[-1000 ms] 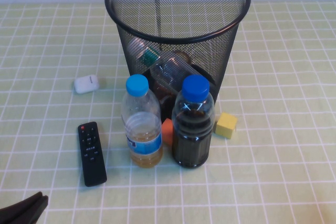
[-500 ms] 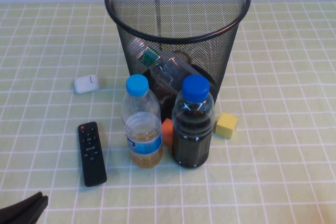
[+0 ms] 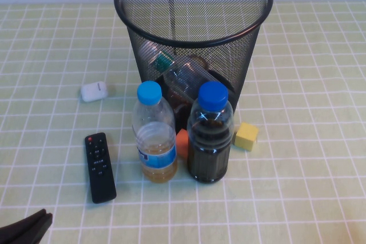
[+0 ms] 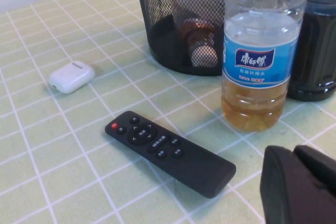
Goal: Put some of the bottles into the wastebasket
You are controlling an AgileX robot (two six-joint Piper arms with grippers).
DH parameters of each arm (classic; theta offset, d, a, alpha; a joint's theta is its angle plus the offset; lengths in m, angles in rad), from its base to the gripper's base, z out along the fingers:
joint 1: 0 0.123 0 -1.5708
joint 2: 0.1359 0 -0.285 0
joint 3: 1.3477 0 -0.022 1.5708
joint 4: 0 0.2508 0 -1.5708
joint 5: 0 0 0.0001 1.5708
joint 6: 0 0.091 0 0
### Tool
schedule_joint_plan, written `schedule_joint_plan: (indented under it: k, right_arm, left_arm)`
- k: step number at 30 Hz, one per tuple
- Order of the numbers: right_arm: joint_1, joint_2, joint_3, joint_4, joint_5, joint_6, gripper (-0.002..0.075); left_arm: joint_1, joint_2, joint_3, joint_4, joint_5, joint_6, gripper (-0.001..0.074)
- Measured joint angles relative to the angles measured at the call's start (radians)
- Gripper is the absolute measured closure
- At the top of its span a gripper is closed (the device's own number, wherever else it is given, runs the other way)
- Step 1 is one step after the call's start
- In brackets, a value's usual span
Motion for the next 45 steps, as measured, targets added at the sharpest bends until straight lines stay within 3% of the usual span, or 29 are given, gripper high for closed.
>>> schedule_joint_plan:
  k: [13, 18, 21, 26, 42, 45]
  right_arm:
    - [0.0, 0.0, 0.0, 0.0, 0.0, 0.0, 0.0732]
    - [0.0, 0.0, 0.0, 0.0, 0.0, 0.0, 0.0732]
    - [0.0, 0.0, 0.0, 0.0, 0.0, 0.0, 0.0732]
    - [0.0, 0.0, 0.0, 0.0, 0.0, 0.0, 0.0732]
    - [0.0, 0.002, 0.0, 0.0, 0.0, 0.0, 0.0732]
    - [0.0, 0.002, 0.0, 0.0, 0.0, 0.0, 0.0732]
  left_arm:
    - [0.011, 0.0, 0.002, 0.009, -0.045, 0.0, 0.0739]
    - [0.166, -0.001, 0.002, -0.019, -0.231, 0.004, 0.0739]
    - [0.299, -0.02, 0.006, -0.027, -0.275, 0.004, 0.0739]
    - [0.444, -0.142, 0.068, -0.039, -0.329, 0.0, 0.0739]
    - [0.469, -0.235, 0.091, 0.011, 0.133, -0.036, 0.0739]
    - [0.469, -0.235, 0.091, 0.02, 0.156, -0.036, 0.0739]
